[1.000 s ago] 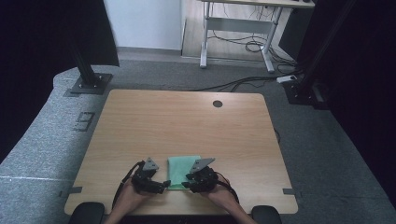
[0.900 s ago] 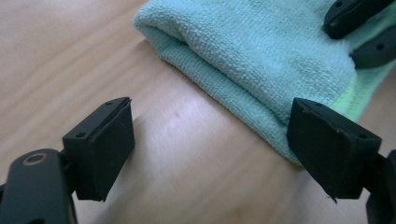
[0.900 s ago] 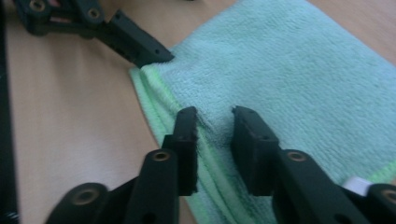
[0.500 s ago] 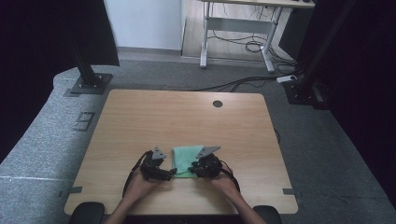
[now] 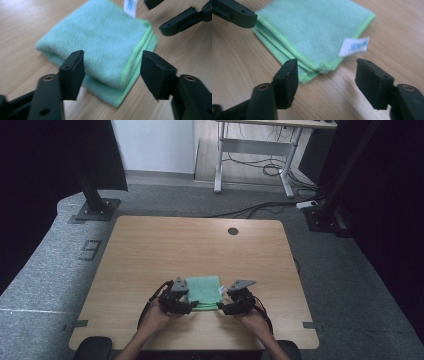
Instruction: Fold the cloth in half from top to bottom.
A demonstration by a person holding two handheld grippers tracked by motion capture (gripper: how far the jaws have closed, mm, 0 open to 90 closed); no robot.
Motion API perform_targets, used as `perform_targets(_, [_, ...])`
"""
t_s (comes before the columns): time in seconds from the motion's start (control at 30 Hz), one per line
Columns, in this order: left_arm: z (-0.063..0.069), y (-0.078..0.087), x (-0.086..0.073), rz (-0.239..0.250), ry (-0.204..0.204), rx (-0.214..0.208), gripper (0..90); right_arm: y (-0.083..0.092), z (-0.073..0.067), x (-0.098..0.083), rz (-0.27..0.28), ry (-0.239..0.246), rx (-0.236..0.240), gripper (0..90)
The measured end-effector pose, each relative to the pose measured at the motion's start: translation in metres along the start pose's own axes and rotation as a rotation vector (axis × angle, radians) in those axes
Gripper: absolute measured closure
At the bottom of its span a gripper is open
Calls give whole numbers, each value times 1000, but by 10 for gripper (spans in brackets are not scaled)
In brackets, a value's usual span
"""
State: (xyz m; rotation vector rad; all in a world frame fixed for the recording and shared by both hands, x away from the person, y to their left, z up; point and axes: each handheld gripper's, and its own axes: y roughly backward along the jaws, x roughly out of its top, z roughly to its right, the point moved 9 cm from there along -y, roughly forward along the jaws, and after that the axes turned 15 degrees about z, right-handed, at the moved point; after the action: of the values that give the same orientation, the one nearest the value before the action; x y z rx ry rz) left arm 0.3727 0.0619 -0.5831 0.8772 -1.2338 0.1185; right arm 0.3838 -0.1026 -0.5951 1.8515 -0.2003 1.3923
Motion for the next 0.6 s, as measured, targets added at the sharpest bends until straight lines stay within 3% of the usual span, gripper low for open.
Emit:
perform_targets(0.1, [-2, 1, -4, -10, 1, -3, 465, -4, 2, -4, 4, -28, -10, 286])
perform_targets(0.23, [-1, 0, -10, -34, -31, -16, 689, -10, 5, -9, -8, -15, -43, 270])
perform_targets(0.33, [-1, -1, -11, -37, -44, -21, 804, -12, 5, -10, -10, 11, -60, 264])
perform_targets(0.37, [-2, 0, -9, -28, -38, -19, 848, -13, 4, -11, -17, 47, -72, 262])
perform_targets(0.47, [-6, 12, 5, 17, -24, -12, 855, -13, 4, -11, -14, 46, -77, 260])
perform_targets(0.6, [-6, 18, 9, 27, -21, -13, 854, -14, 5, -10, -12, 43, -82, 262])
